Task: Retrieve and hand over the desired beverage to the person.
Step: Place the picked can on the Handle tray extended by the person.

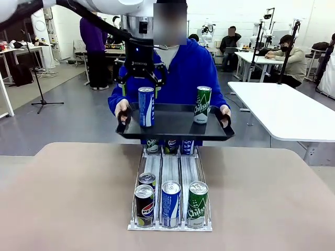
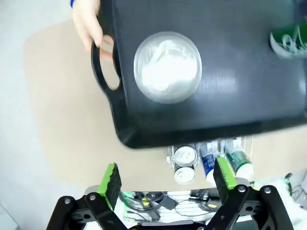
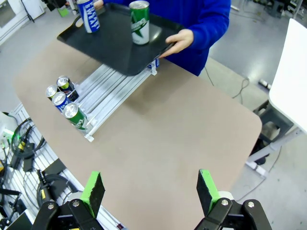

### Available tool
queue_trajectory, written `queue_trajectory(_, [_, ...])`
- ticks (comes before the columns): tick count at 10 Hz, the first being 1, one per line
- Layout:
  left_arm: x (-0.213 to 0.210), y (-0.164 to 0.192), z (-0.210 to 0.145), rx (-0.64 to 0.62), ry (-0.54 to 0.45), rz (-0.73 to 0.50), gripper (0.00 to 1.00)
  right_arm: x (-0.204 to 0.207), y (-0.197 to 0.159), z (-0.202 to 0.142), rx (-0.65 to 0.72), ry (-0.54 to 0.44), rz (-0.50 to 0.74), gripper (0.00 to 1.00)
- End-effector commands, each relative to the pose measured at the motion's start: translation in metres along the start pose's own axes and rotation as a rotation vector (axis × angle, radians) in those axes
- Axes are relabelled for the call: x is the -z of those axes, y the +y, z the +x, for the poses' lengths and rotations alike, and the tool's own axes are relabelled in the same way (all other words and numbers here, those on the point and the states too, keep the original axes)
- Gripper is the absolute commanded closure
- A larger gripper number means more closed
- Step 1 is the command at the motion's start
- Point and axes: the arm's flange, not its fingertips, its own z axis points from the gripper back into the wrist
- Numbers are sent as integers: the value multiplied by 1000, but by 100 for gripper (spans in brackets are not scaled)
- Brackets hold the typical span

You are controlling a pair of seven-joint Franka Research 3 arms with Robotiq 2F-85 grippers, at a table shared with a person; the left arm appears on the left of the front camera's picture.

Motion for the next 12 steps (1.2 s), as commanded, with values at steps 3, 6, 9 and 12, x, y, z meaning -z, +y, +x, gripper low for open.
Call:
queue_trajectory(3, [-34, 45, -109, 254, -167, -94, 0, 2, -1, 1, 1, 0, -2, 0])
queue_trajectory(6, [-41, 74, -156, 389, -304, -186, 0, 2, -1, 1, 1, 0, -2, 0])
queue_trajectory(9, [-28, 114, -165, 354, -291, -245, 0, 2, -1, 1, 1, 0, -2, 0])
queue_trajectory(12, [-40, 100, -164, 358, -302, -203, 0, 2, -1, 1, 1, 0, -2, 0])
